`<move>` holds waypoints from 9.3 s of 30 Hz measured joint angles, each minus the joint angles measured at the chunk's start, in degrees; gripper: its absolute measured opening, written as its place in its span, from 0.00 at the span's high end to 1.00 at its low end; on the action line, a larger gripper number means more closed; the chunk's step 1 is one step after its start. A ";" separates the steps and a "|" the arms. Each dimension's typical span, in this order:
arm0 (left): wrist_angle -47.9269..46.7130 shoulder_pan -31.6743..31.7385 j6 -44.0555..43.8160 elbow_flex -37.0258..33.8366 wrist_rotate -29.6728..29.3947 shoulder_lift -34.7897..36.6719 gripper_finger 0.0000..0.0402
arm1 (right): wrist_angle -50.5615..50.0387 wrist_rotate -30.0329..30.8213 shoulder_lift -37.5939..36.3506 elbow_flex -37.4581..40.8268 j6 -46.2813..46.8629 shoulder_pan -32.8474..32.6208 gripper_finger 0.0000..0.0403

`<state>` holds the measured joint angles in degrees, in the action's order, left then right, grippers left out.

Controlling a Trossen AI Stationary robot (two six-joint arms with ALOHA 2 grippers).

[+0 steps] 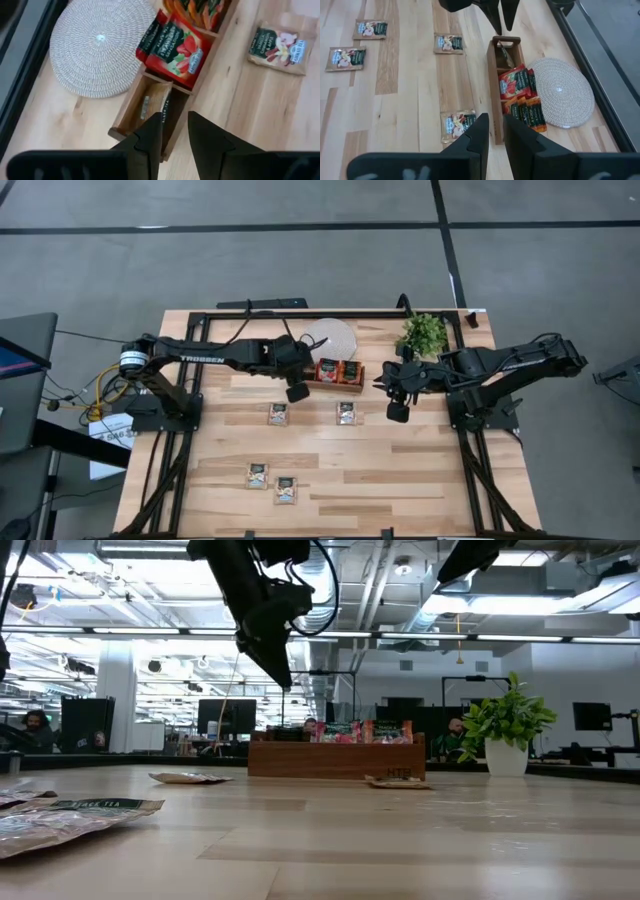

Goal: Pick & Place Tea
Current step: Put the brown tea bag into the left compartment of the wooden organizer

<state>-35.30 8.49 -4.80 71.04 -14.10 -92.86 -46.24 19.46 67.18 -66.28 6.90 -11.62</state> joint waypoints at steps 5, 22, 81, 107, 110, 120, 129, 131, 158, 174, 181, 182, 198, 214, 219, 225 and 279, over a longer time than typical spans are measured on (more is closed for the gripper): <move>-0.07 -0.26 -0.08 0.01 0.83 0.00 0.78 | 0.00 0.02 0.00 0.00 0.02 0.00 0.88; 0.73 0.03 1.40 0.01 6.14 -0.05 0.51 | 0.02 0.11 0.00 0.00 0.17 0.00 0.88; 5.71 -0.21 8.46 0.42 -7.86 -11.47 1.00 | 1.51 -0.07 -0.02 0.00 0.13 0.07 0.88; -2.71 10.81 20.46 7.72 13.22 -10.25 1.00 | 1.56 -0.02 -0.02 0.02 0.65 -1.64 0.88; -2.47 11.76 20.46 7.72 16.74 -10.25 1.00 | 1.70 -0.02 -0.02 0.02 0.66 -1.39 0.88; -2.95 15.81 21.29 7.72 25.80 -10.27 1.00 | 1.70 0.00 -0.02 0.02 0.68 -1.49 0.88; -3.18 18.77 22.68 7.72 32.96 -10.29 1.00 | 1.73 0.00 -0.02 0.02 0.70 -1.42 0.88; -3.14 18.77 23.64 7.72 33.00 -10.30 1.00 | 1.73 0.00 -0.02 0.02 0.71 -1.42 0.88; -1.03 20.64 26.43 7.72 36.58 -15.06 1.00 | 1.75 0.00 0.00 0.02 2.16 -1.38 0.88; -1.00 25.48 20.64 7.72 51.32 -15.08 1.00 | 1.75 0.13 0.00 0.02 2.19 -1.38 0.88; -2.60 26.82 21.38 7.72 53.68 -15.08 1.00 | 1.75 0.13 0.00 0.02 2.19 -1.38 0.88; -3.20 26.89 22.05 7.72 53.67 -15.08 1.00 | 1.75 0.13 0.00 0.02 2.19 -1.38 0.88; -6.37 26.99 30.20 7.72 53.59 -15.08 1.00 | 1.75 0.13 0.00 0.02 3.69 -1.36 0.88; -3.23 27.26 31.37 7.72 53.32 -15.08 1.00 | 2.17 0.13 0.00 0.02 4.74 -1.36 0.88; -3.30 27.26 31.32 7.72 52.42 -15.08 1.00 | 2.17 0.14 0.00 0.02 4.76 -1.36 0.88; -3.29 27.24 29.63 7.72 47.94 -15.08 1.00 | 2.16 0.15 0.00 0.02 5.14 -1.36 0.88; -34.03 23.17 20.44 18.11 57.39 -6.90 0.75 | 2.13 0.02 0.00 0.00 4.61 0.63 0.88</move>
<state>-69.33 31.66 15.64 89.14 43.30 -99.76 -44.11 19.49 67.18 -66.28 11.51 -10.98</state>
